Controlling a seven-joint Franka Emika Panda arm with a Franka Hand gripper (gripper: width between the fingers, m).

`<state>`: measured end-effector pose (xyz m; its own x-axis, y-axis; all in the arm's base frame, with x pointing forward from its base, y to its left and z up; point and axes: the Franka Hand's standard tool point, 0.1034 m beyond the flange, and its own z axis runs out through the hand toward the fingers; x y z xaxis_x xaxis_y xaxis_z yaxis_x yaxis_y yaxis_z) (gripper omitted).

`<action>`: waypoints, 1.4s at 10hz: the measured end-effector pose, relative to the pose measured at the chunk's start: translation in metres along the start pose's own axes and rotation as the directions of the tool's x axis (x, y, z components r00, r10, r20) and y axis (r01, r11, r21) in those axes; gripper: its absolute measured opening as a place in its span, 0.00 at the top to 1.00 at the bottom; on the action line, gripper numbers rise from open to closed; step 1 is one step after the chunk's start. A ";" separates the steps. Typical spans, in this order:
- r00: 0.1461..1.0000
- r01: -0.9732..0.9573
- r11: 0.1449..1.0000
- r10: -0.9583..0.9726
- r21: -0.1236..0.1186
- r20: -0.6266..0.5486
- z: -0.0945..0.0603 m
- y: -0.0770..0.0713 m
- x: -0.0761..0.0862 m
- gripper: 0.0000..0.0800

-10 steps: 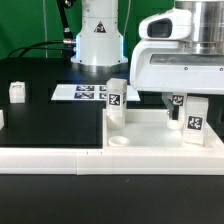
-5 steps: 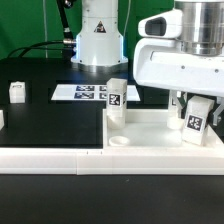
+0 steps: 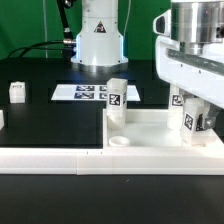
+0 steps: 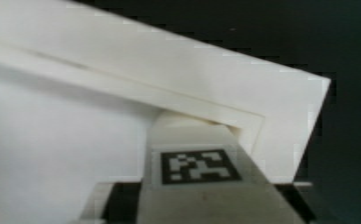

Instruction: Assemble square table

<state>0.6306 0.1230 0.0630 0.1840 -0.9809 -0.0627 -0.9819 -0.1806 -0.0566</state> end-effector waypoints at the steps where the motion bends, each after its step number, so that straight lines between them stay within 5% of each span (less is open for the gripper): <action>1: 0.985 -0.174 0.985 0.173 0.018 0.024 0.000 -0.001 -0.001 0.64; 2: 0.938 -0.346 0.937 0.343 0.054 0.056 0.002 0.001 0.001 0.64; 5: 0.954 -0.299 0.953 0.296 0.054 0.051 0.002 0.001 0.000 0.58; 6: 0.992 -0.121 0.992 0.119 0.048 0.031 0.001 0.002 -0.001 0.58; 7: 0.993 0.114 0.993 -0.115 0.023 0.014 -0.001 0.002 -0.006 0.34; 8: 0.962 0.273 0.962 -0.273 0.007 0.021 -0.002 0.000 -0.009 0.34; 9: 0.942 0.335 0.942 -0.335 0.012 0.013 -0.001 -0.001 -0.007 0.22; 11: 0.898 0.439 0.898 -0.439 0.012 0.011 -0.001 -0.001 -0.007 0.19; 12: 0.820 0.572 0.820 -0.572 0.007 0.002 -0.001 -0.001 -0.005 0.19; 14: 0.513 0.858 0.513 -0.858 -0.026 -0.024 -0.003 -0.003 -0.001 0.19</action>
Offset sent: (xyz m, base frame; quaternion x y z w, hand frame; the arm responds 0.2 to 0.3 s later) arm 0.0000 0.0000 0.0000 0.0000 0.0000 0.0000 1.0000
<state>0.6335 0.1242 0.0660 0.9360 -0.3498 0.0403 -0.3473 -0.9360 -0.0571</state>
